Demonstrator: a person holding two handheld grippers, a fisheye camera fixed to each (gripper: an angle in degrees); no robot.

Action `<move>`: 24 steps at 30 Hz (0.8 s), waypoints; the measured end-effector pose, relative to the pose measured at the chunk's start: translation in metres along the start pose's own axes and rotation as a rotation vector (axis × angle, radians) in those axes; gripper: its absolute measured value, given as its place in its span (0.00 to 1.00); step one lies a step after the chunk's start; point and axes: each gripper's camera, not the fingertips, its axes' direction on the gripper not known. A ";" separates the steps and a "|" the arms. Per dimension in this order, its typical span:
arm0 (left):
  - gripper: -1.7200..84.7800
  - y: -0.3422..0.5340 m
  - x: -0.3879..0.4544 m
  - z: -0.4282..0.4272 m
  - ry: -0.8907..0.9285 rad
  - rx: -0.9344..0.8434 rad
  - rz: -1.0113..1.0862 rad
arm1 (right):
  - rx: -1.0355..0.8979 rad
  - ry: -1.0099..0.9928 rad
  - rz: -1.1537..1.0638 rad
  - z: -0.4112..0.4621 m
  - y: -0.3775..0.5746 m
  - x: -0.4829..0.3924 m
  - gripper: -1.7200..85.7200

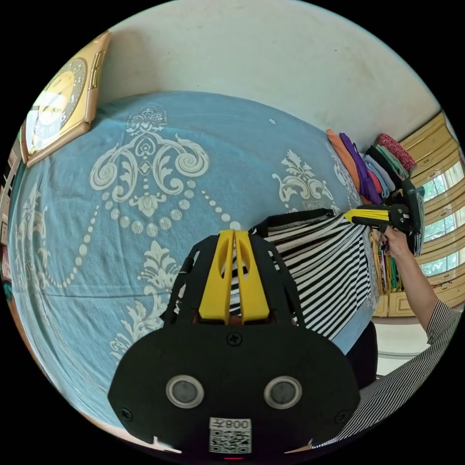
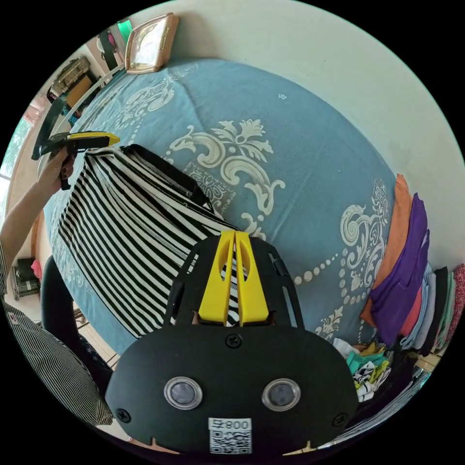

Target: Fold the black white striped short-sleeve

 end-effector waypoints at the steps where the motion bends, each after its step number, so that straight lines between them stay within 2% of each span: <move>1: 0.02 -0.003 -0.002 -0.002 0.012 0.010 -0.009 | 0.017 -0.019 0.016 -0.005 -0.003 0.005 0.02; 7: 0.02 0.022 0.009 -0.013 0.118 0.038 0.050 | 0.096 -0.113 0.014 -0.022 0.017 0.005 0.02; 9: 0.02 0.039 0.017 -0.009 0.118 -0.003 0.096 | 0.093 -0.139 -0.006 -0.021 0.030 0.000 0.02; 11: 0.02 0.054 0.023 0.003 0.043 -0.077 0.138 | 0.073 -0.157 -0.043 -0.016 0.042 -0.007 0.02; 13: 0.02 0.055 0.020 0.008 -0.021 -0.101 0.126 | 0.029 -0.100 -0.057 -0.007 0.050 -0.011 0.02; 16: 0.02 0.042 0.006 0.003 -0.029 -0.044 0.074 | 0.008 -0.056 -0.027 -0.001 0.048 0.000 0.02; 24: 0.02 0.027 -0.035 -0.009 -0.002 0.031 -0.057 | 0.098 0.041 0.084 -0.021 0.026 0.047 0.02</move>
